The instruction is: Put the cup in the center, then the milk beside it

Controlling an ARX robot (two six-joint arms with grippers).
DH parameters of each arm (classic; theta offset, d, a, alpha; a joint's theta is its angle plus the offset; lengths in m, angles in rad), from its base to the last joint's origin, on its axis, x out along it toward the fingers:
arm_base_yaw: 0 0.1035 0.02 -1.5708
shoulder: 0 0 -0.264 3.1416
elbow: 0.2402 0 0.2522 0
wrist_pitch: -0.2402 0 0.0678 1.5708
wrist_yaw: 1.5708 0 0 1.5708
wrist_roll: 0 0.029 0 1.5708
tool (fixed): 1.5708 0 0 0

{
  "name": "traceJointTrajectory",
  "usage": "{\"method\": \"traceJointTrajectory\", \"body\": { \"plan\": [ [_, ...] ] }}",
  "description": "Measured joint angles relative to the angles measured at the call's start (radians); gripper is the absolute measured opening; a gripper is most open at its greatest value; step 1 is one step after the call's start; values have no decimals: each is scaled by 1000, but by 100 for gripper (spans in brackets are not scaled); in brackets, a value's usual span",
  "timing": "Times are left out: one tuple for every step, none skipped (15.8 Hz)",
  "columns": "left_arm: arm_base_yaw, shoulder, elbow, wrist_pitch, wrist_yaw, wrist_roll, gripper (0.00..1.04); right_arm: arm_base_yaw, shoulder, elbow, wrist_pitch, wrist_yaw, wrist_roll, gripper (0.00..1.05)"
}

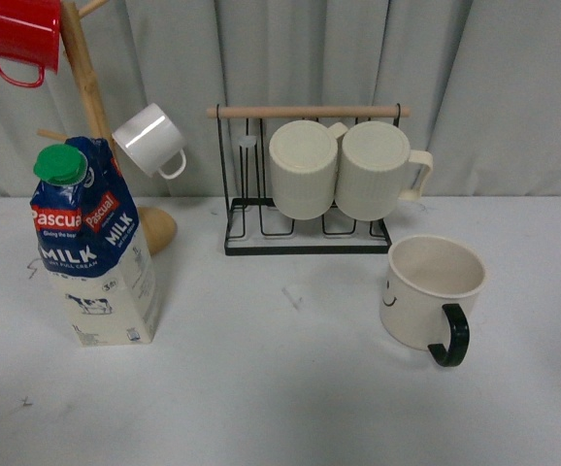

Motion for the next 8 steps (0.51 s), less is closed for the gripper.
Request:
{"method": "traceJointTrajectory", "body": {
  "plan": [
    [0, 0, 0, 0, 0, 0, 98, 11, 87, 38, 40, 47, 10, 98],
    [0, 0, 0, 0, 0, 0, 98, 21, 141, 66, 51, 75, 17, 98],
    [0, 0, 0, 0, 0, 0, 98, 37, 219, 112, 43, 113, 28, 98],
    [0, 0, 0, 0, 0, 0, 98, 55, 293, 158, 25, 150, 45, 98],
    [0, 0, 0, 0, 0, 0, 98, 68, 340, 187, 11, 173, 55, 98],
    [0, 0, 0, 0, 0, 0, 98, 74, 363, 201, 5, 184, 61, 98],
    [0, 0, 0, 0, 0, 0, 98, 87, 407, 230, -13, 207, 71, 98],
    [0, 0, 0, 0, 0, 0, 98, 107, 468, 271, -45, 233, 85, 98]
  ]
}}
